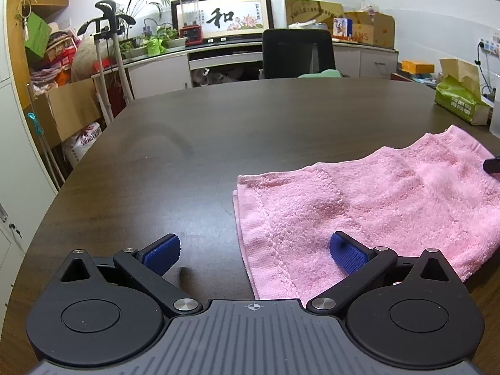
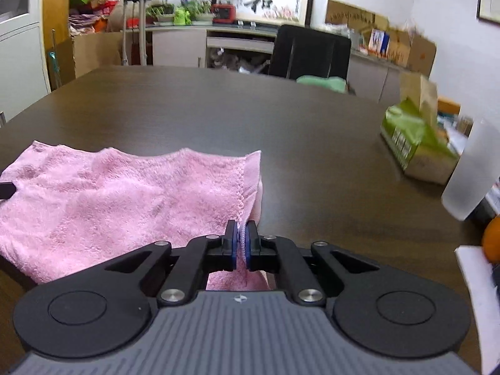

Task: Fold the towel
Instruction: 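Close the right tool on the folded towel edge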

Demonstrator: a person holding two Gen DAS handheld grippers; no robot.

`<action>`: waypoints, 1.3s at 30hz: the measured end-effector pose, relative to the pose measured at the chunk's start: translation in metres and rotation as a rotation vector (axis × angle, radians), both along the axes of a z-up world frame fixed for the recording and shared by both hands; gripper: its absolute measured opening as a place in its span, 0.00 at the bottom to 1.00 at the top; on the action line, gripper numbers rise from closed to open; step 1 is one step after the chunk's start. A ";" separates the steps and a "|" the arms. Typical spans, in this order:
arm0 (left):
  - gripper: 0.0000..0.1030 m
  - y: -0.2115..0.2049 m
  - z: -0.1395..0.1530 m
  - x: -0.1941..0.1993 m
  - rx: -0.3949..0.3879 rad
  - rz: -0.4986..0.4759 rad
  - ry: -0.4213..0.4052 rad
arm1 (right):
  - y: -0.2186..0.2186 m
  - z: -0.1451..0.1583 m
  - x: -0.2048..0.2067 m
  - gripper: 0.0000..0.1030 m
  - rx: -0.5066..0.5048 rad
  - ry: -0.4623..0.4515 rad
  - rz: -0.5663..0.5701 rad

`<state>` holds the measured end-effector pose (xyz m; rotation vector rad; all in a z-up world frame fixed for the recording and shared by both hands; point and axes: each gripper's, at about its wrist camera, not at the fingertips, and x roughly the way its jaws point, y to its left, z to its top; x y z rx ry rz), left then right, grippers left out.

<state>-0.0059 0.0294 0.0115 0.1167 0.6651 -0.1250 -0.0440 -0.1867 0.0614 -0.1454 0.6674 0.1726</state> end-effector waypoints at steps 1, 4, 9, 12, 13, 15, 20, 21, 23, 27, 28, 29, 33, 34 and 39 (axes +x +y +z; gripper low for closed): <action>1.00 0.000 0.000 0.000 -0.001 0.001 0.000 | 0.002 0.002 -0.003 0.04 -0.007 -0.010 0.008; 1.00 -0.001 0.001 0.000 -0.002 0.003 0.001 | 0.008 0.007 -0.010 0.04 -0.026 -0.038 0.036; 1.00 0.000 0.001 0.001 -0.018 0.008 0.009 | 0.022 0.007 -0.021 0.04 -0.050 -0.070 0.089; 1.00 0.001 0.001 0.001 -0.021 0.010 0.010 | 0.027 0.006 -0.020 0.04 -0.076 -0.070 0.106; 1.00 0.001 0.001 0.001 -0.022 0.010 0.010 | 0.026 0.006 -0.020 0.04 -0.071 -0.072 0.101; 1.00 0.001 0.001 0.001 -0.023 0.011 0.011 | 0.024 0.007 -0.020 0.04 -0.061 -0.075 0.092; 1.00 0.001 0.001 0.001 -0.024 0.012 0.011 | 0.017 0.007 -0.015 0.05 -0.048 -0.056 0.084; 1.00 0.004 0.001 0.001 -0.024 0.011 0.011 | 0.015 0.004 -0.012 0.05 -0.047 -0.045 0.077; 1.00 0.008 0.000 0.001 -0.025 0.009 0.011 | 0.012 -0.001 -0.007 0.05 -0.040 -0.025 0.068; 1.00 0.009 0.000 0.001 -0.033 0.012 0.016 | -0.002 -0.010 0.004 0.06 0.019 0.015 0.037; 1.00 0.009 0.000 0.001 -0.033 0.012 0.016 | -0.007 -0.011 0.006 0.07 0.041 0.021 0.031; 1.00 0.011 0.000 0.001 -0.034 0.011 0.016 | -0.012 -0.012 0.008 0.09 0.062 0.027 0.026; 1.00 0.016 0.000 0.001 -0.036 0.009 0.017 | -0.024 -0.016 0.011 0.14 0.112 0.043 0.014; 1.00 0.016 0.000 0.001 -0.036 0.009 0.017 | -0.028 -0.017 0.011 0.15 0.130 0.049 0.010; 1.00 0.017 0.000 0.002 -0.037 0.010 0.018 | -0.042 -0.020 0.014 0.27 0.193 0.069 -0.015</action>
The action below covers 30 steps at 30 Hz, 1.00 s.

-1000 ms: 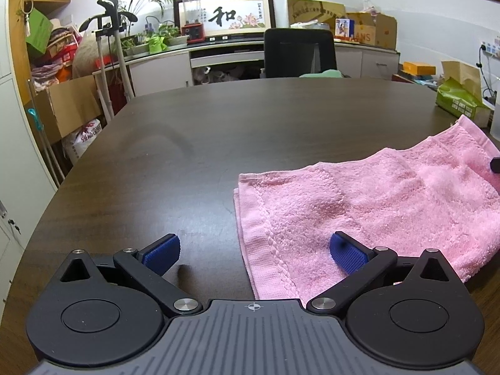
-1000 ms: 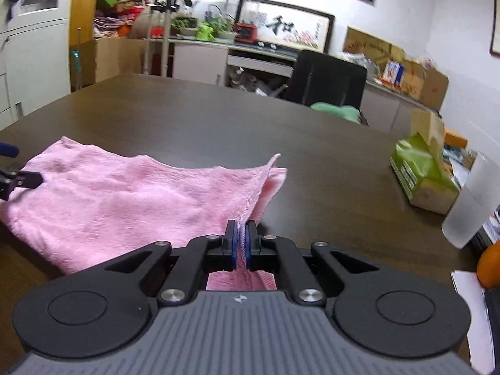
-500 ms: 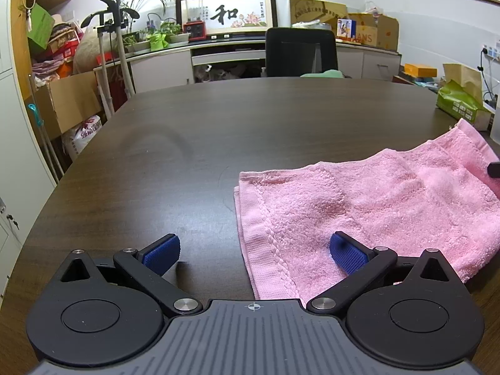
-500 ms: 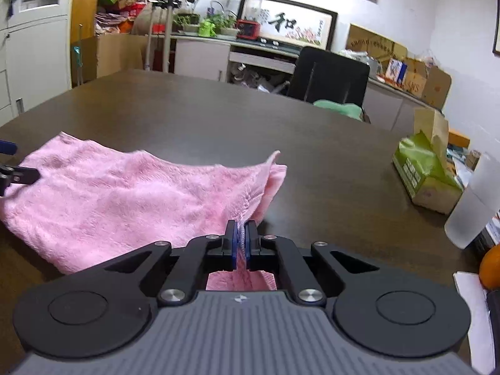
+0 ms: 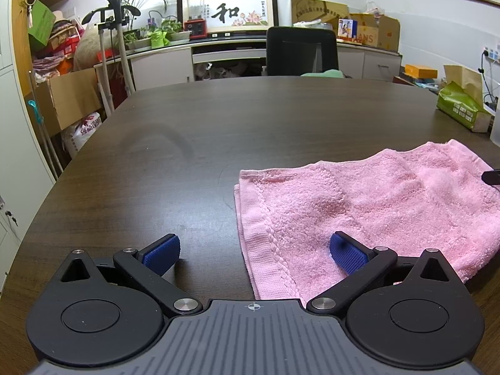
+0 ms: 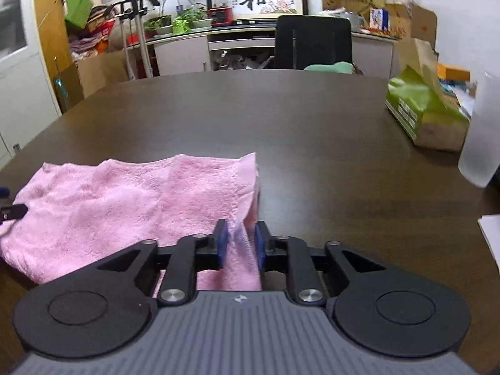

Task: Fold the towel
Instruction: 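Close the right tool on the folded towel edge, then lift the gripped towel edge with the right tool and fold it over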

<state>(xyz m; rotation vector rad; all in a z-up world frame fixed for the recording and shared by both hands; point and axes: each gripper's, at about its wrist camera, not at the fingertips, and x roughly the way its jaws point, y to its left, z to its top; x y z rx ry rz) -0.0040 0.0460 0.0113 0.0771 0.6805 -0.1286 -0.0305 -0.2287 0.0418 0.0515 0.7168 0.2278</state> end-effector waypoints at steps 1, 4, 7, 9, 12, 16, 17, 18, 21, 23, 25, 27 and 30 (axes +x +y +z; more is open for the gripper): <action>1.00 0.001 0.000 0.000 0.000 0.000 0.000 | -0.003 -0.001 0.000 0.29 0.014 0.006 -0.006; 1.00 0.001 0.000 0.001 0.004 0.000 -0.002 | -0.011 -0.001 0.003 0.37 0.087 0.030 0.009; 1.00 0.000 0.000 0.001 0.002 0.001 -0.001 | -0.011 -0.002 0.005 0.37 0.112 0.040 0.041; 1.00 0.000 -0.001 0.001 0.000 0.002 0.000 | -0.003 -0.001 0.005 0.38 0.061 0.029 0.072; 1.00 -0.001 -0.001 0.000 -0.002 0.002 0.002 | 0.012 -0.001 0.001 0.32 -0.017 0.010 0.094; 1.00 -0.002 -0.001 0.000 -0.006 0.003 0.004 | 0.014 -0.002 -0.001 0.11 0.019 0.017 0.100; 1.00 -0.001 -0.001 0.000 -0.009 0.004 0.005 | 0.014 -0.002 -0.002 0.10 0.030 0.018 0.087; 1.00 -0.001 -0.001 0.000 -0.012 0.004 0.007 | 0.014 -0.002 -0.002 0.09 0.024 0.014 0.078; 1.00 -0.001 -0.001 -0.001 -0.020 0.005 0.011 | 0.014 0.003 -0.006 0.09 0.010 -0.027 0.035; 1.00 -0.002 -0.001 0.000 -0.027 0.005 0.014 | 0.009 0.010 -0.008 0.09 0.036 -0.047 0.012; 1.00 -0.007 -0.002 0.003 -0.033 -0.007 0.016 | 0.004 0.019 -0.009 0.09 0.043 -0.069 -0.008; 1.00 -0.015 -0.002 0.006 -0.030 -0.025 0.016 | 0.001 0.027 -0.008 0.09 0.027 -0.084 -0.032; 1.00 -0.035 -0.001 0.011 -0.002 -0.053 0.003 | -0.004 0.039 -0.006 0.09 -0.003 -0.102 -0.076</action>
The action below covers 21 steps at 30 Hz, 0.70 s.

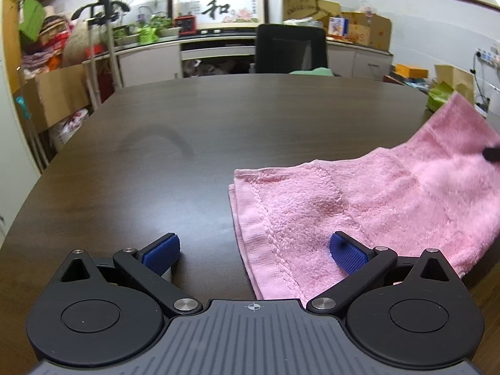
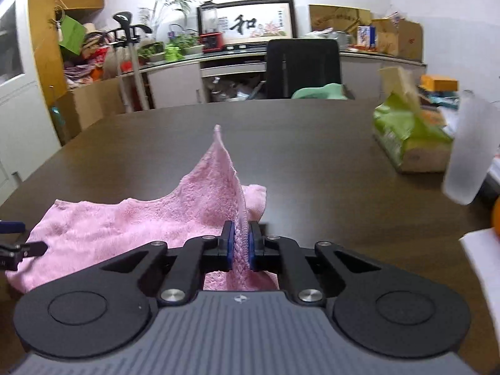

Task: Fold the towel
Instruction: 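Lift the gripped towel edge with the right tool and fold it over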

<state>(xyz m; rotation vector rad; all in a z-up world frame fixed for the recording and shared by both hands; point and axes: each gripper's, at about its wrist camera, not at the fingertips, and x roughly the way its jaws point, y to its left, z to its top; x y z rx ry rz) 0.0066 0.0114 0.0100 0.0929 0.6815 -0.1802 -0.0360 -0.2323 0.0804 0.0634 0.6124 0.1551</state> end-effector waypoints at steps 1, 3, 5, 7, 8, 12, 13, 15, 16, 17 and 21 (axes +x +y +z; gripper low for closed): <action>1.00 -0.004 0.000 0.000 0.009 0.000 -0.005 | 0.000 0.003 0.000 0.09 -0.016 -0.001 -0.012; 1.00 -0.012 0.001 0.000 0.033 0.006 -0.026 | 0.000 0.007 -0.003 0.09 -0.018 -0.001 -0.007; 1.00 -0.017 0.002 -0.002 0.046 0.012 -0.049 | 0.004 0.013 -0.008 0.09 -0.001 0.002 0.017; 1.00 -0.011 0.006 -0.006 0.031 0.028 -0.080 | 0.010 0.019 -0.011 0.09 0.015 -0.002 0.034; 1.00 -0.007 0.009 -0.008 0.017 0.043 -0.096 | 0.015 0.023 -0.012 0.09 0.032 0.001 0.050; 1.00 0.038 0.028 -0.013 -0.120 0.170 -0.162 | 0.044 0.038 -0.008 0.09 0.119 0.039 0.141; 1.00 0.047 0.030 -0.014 -0.131 0.202 -0.177 | 0.051 0.039 -0.006 0.09 0.135 0.053 0.158; 1.00 0.064 0.033 -0.017 -0.135 0.260 -0.204 | 0.065 0.042 -0.002 0.09 0.167 0.080 0.192; 1.00 0.072 0.034 -0.018 -0.130 0.286 -0.216 | 0.072 0.043 0.000 0.09 0.184 0.093 0.209; 1.00 0.079 0.033 -0.019 -0.117 0.302 -0.223 | 0.086 0.042 0.004 0.09 0.209 0.112 0.234; 1.00 0.096 0.028 -0.018 -0.087 0.340 -0.201 | 0.124 0.041 0.009 0.09 0.241 0.136 0.283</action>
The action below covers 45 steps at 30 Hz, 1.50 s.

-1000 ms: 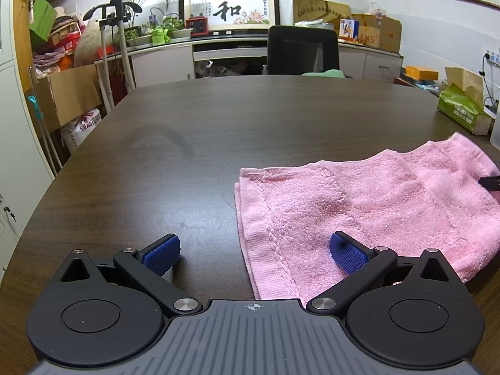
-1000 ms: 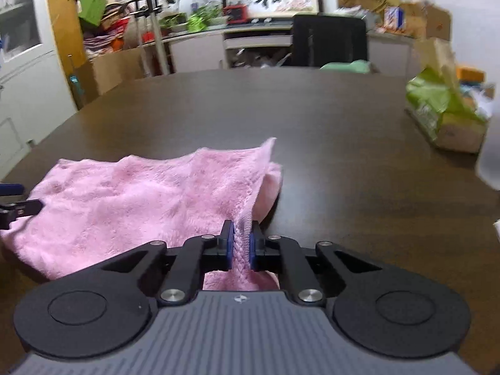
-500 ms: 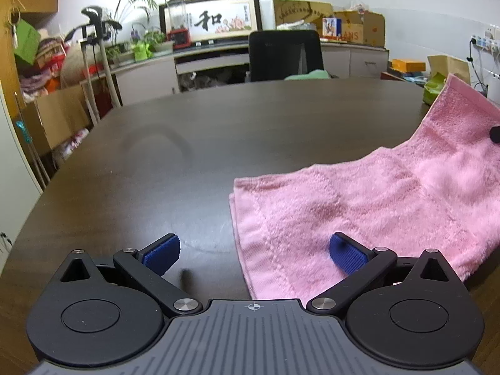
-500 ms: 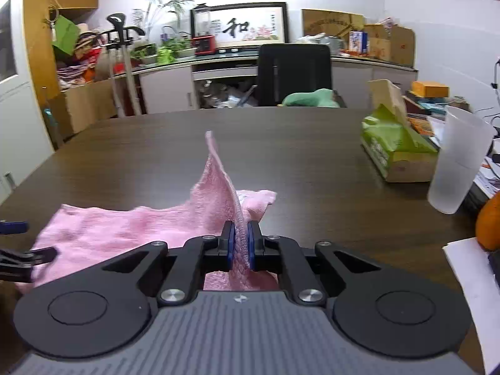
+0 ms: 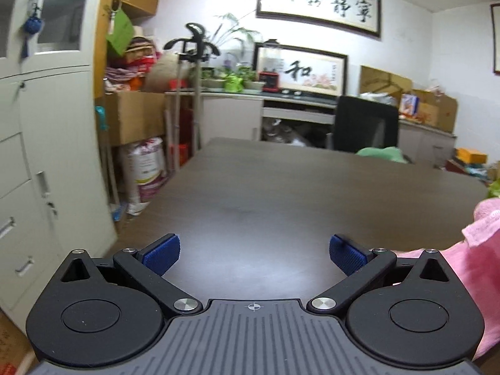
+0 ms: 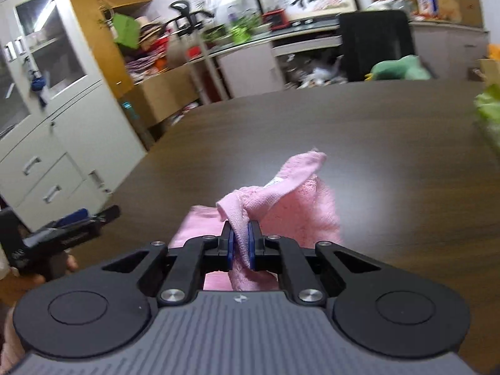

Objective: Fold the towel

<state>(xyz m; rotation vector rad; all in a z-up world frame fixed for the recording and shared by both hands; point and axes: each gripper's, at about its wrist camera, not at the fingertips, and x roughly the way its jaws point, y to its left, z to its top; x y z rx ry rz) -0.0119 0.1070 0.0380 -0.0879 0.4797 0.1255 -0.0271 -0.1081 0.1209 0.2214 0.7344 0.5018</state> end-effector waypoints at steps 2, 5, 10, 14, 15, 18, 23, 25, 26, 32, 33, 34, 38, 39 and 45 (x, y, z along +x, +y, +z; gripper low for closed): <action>1.00 0.006 -0.003 0.002 -0.010 0.012 0.024 | 0.019 0.000 0.002 0.10 0.004 -0.002 0.017; 1.00 0.011 -0.004 0.003 -0.039 0.019 0.052 | 0.047 -0.009 0.007 0.11 -0.016 0.019 0.045; 1.00 0.007 -0.004 0.000 -0.020 -0.008 0.055 | 0.078 -0.030 0.006 0.15 -0.032 0.072 0.089; 1.00 0.001 -0.006 0.001 0.004 -0.027 0.064 | 0.102 -0.044 0.007 0.35 -0.097 0.104 0.139; 1.00 0.001 -0.007 0.001 0.003 -0.028 0.067 | 0.104 -0.045 0.005 0.44 -0.103 0.103 0.150; 1.00 0.000 -0.008 0.003 0.002 -0.033 0.080 | 0.099 -0.028 -0.005 0.44 -0.062 0.058 0.192; 1.00 -0.011 -0.013 0.002 0.047 -0.113 0.111 | 0.076 -0.008 -0.009 0.45 -0.035 0.002 0.149; 1.00 -0.019 -0.017 0.001 0.099 -0.136 0.121 | 0.059 -0.007 -0.008 0.45 -0.027 0.011 0.115; 1.00 -0.024 -0.019 0.001 0.135 -0.134 0.124 | 0.054 -0.008 -0.009 0.45 -0.026 0.016 0.111; 1.00 -0.030 -0.023 0.004 0.175 -0.102 0.133 | 0.056 -0.019 -0.009 0.45 -0.052 0.012 0.133; 1.00 -0.025 -0.022 0.006 0.146 -0.089 0.140 | 0.059 -0.019 -0.009 0.49 -0.064 0.003 0.137; 1.00 -0.020 -0.022 0.008 0.116 -0.073 0.146 | 0.066 -0.018 -0.010 0.54 -0.091 -0.021 0.142; 1.00 0.006 -0.018 0.011 0.002 0.039 0.156 | 0.108 -0.013 -0.014 0.63 -0.255 -0.128 0.162; 1.00 0.015 -0.017 0.011 -0.029 0.079 0.153 | 0.117 -0.013 -0.015 0.64 -0.296 -0.146 0.161; 1.00 0.054 -0.014 0.003 -0.185 0.236 0.145 | 0.174 -0.033 -0.024 0.66 -0.585 -0.245 0.152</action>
